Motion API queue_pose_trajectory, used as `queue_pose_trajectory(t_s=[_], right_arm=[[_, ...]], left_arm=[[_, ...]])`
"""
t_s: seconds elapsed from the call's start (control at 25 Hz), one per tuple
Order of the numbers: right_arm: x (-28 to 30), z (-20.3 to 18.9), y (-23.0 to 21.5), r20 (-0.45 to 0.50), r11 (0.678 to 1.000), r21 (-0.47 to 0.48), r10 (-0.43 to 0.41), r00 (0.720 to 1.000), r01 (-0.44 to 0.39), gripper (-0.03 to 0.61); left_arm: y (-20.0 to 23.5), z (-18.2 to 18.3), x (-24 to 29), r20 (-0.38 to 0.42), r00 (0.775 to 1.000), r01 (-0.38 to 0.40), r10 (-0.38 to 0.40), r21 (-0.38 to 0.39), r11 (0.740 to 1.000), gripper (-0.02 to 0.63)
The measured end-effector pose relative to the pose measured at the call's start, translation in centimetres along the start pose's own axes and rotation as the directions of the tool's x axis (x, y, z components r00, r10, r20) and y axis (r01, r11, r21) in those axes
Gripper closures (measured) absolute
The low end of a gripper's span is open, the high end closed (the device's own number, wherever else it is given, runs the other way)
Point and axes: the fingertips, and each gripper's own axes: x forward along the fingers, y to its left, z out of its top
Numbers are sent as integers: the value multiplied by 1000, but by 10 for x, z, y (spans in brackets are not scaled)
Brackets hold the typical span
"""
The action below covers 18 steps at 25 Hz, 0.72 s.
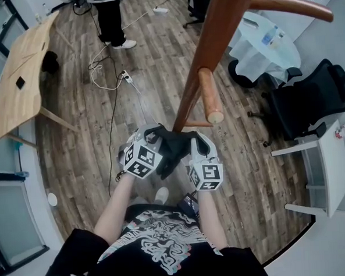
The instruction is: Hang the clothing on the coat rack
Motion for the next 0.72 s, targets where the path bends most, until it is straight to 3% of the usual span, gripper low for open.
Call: queue_pose_trajectory(t_s=[0.32, 0.72], right_arm=[[4, -18, 6, -43, 1000, 12, 11, 999, -11, 577], [7, -29, 9, -83, 998, 62, 36, 996, -30, 577]], left_arm=[[-14, -22, 9, -17, 996, 83, -84, -64, 994, 592], [-19, -23, 12, 4, 993, 114, -114, -87, 990, 591]])
